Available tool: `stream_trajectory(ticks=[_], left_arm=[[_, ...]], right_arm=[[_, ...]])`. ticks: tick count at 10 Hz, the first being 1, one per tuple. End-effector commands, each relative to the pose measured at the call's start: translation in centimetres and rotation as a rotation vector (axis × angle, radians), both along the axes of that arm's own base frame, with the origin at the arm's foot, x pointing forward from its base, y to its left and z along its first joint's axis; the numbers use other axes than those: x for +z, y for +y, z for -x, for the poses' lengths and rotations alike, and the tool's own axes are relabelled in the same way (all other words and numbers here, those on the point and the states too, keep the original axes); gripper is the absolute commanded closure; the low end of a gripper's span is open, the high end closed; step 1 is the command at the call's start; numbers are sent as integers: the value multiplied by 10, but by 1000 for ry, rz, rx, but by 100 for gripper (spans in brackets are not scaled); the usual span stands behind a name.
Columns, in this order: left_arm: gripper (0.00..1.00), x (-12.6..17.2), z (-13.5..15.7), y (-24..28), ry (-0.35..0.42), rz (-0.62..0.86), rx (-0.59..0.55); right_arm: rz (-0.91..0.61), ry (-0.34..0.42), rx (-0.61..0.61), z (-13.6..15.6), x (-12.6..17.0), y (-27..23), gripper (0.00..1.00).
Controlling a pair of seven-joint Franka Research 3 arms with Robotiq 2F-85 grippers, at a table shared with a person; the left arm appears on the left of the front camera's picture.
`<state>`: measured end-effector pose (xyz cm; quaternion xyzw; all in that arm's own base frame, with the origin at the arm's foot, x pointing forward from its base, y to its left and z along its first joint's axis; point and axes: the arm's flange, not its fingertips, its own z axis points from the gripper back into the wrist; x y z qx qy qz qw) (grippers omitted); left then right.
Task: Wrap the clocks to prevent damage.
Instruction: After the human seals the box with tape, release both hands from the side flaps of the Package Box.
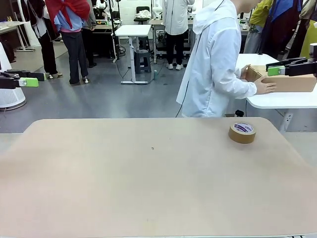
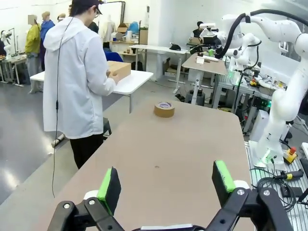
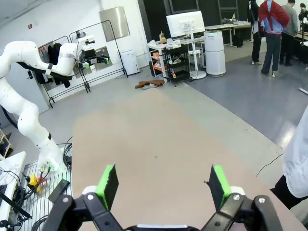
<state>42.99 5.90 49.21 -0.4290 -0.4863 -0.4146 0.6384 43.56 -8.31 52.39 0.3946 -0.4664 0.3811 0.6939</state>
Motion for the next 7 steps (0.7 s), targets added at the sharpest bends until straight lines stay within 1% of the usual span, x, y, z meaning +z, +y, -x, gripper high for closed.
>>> stream_trajectory(ticks=[1, 2, 7], left_arm=[[0, 0, -2, -4, 17, -20, -14], [0, 0, 0, 0, 0, 0, 0], [0, 0, 0, 0, 0, 0, 0]], right_arm=[[14, 45, -48, -7, -7, -3, 0], [0, 0, 0, 0, 0, 0, 0], [0, 0, 0, 0, 0, 0, 0]])
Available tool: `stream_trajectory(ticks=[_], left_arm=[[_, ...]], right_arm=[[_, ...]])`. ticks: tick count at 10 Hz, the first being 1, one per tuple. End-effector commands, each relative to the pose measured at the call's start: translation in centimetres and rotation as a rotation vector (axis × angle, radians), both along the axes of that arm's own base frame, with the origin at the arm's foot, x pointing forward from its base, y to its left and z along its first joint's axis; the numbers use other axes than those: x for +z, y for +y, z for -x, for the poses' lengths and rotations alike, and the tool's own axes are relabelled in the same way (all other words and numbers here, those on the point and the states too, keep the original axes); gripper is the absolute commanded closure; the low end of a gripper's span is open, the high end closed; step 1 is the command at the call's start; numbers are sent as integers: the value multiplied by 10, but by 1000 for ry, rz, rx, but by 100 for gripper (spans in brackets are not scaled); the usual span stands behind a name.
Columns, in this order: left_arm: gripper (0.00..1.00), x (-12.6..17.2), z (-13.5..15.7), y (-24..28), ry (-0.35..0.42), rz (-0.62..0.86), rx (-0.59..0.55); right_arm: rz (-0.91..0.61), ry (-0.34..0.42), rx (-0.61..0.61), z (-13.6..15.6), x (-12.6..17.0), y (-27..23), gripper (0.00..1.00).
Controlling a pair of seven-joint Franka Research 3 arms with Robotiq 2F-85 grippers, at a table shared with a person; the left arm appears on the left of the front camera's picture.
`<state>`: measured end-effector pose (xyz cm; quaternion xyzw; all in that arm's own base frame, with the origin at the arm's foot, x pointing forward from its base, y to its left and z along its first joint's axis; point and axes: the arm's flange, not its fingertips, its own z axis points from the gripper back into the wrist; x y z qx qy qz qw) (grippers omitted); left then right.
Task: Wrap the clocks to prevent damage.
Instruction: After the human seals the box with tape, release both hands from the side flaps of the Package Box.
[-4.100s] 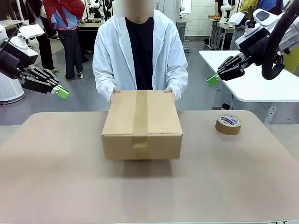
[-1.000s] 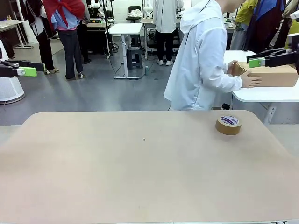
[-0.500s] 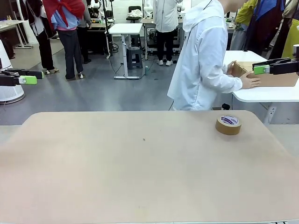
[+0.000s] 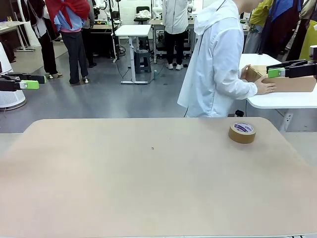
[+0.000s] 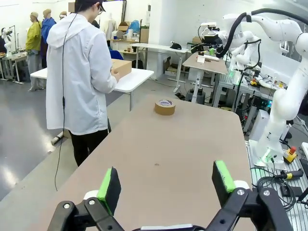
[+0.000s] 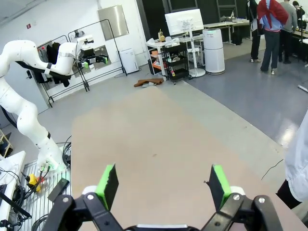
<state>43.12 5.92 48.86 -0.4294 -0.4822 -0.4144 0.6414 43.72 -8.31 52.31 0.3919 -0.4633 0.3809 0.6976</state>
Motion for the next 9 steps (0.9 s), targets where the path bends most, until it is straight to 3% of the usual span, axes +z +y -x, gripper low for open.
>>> stream_trajectory(ticks=[1, 9], left_arm=[[0, 3, 1, 0, -9, 5, 1], [0, 3, 1, 0, -9, 5, 1]], right_arm=[[-9, -6, 3, 2, 1, 0, 0], [-9, -6, 3, 2, 1, 0, 0]])
